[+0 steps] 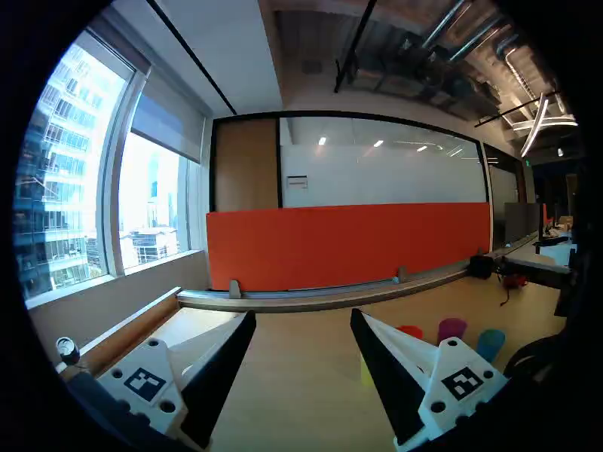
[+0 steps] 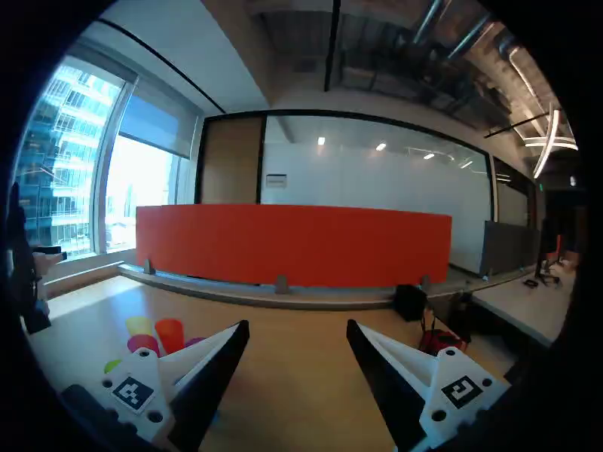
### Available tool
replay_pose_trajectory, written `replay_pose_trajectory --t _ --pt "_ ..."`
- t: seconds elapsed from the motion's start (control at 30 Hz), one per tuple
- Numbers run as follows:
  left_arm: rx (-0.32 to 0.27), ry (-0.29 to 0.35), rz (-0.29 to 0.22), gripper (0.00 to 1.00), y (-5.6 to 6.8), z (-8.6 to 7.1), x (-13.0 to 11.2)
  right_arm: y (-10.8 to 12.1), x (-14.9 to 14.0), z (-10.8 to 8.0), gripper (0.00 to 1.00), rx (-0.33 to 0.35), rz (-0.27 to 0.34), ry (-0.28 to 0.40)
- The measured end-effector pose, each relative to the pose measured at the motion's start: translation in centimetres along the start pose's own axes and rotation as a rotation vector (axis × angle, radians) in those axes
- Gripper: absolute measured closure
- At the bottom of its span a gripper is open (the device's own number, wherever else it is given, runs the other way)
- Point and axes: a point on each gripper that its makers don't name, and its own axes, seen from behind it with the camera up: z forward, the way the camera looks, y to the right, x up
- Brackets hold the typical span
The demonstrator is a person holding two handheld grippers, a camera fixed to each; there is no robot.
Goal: Pour water
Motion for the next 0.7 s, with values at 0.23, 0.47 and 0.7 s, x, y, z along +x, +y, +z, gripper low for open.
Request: replay_pose_trajectory --t 0.23,0.47,0.7 --pt "-0.038 0.016 -0.009 0.07 0.7 0.8 4.1 0.3 3.3 0.0 0.00 0.009 0.005 0.009" --pt "-0.072 0.031 -0.035 0.07 0.9 1.6 8.0 0.3 6.6 0.0 0.00 0.017 0.001 0.025" --pt "-0.098 0.032 -0.026 0.07 1.1 2.1 10.9 0.3 9.5 0.2 0.00 0.020 -0.018 0.041"
